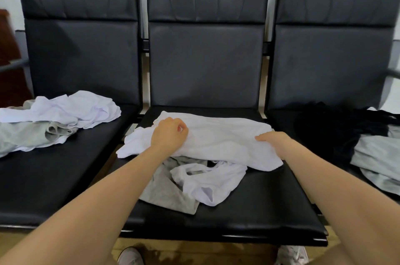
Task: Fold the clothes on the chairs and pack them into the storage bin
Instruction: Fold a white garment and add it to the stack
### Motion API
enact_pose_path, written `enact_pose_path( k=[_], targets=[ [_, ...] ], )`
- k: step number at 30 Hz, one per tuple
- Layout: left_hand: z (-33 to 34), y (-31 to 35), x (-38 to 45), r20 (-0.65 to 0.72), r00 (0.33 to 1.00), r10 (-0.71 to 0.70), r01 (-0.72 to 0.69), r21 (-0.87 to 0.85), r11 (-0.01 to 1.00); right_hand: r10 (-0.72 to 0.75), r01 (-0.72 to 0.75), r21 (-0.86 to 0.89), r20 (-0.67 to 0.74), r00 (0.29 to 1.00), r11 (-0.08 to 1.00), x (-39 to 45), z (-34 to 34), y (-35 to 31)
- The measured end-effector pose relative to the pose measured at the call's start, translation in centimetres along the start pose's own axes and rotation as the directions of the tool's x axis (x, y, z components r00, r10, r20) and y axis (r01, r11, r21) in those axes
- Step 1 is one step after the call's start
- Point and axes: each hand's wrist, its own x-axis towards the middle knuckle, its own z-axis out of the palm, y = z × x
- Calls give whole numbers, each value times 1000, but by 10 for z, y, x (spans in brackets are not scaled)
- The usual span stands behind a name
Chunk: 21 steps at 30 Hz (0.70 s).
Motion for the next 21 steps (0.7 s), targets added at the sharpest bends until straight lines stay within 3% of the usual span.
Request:
enact_pose_path(
  k=[4, 7, 13, 15, 18, 19, 21],
  targets=[
    [18, 13, 11, 166, 986, -33, 23, 61, 998, 31, -32, 61, 31, 999, 998, 1, 15, -15],
    [25, 11, 16, 272, 958, -95, 73, 91, 993, -42, 41, 58, 13, 999, 997, 2, 21, -31],
    [24, 4, 28, 246, 937, -246, 296, -189, 936, -164, 154, 132, 69, 984, 979, -19, 50, -81],
    [21, 1, 30, 238, 933, -269, 325, -241, 914, -179, 141, 200, 187, 966, 970, -31, 66, -88],
    [17, 3, 30, 279, 927, -253, 330, -280, 902, -187, 33, 307, 490, 851, 951, -48, 82, -87],
    [15, 5, 28, 297, 921, -252, 335, -274, 902, -197, 31, 316, 510, 838, 948, -47, 83, -84],
    [14, 12, 27, 342, 900, -271, 365, -248, 897, -227, 67, 372, 407, 885, 926, -42, 82, -78]
  ],
)
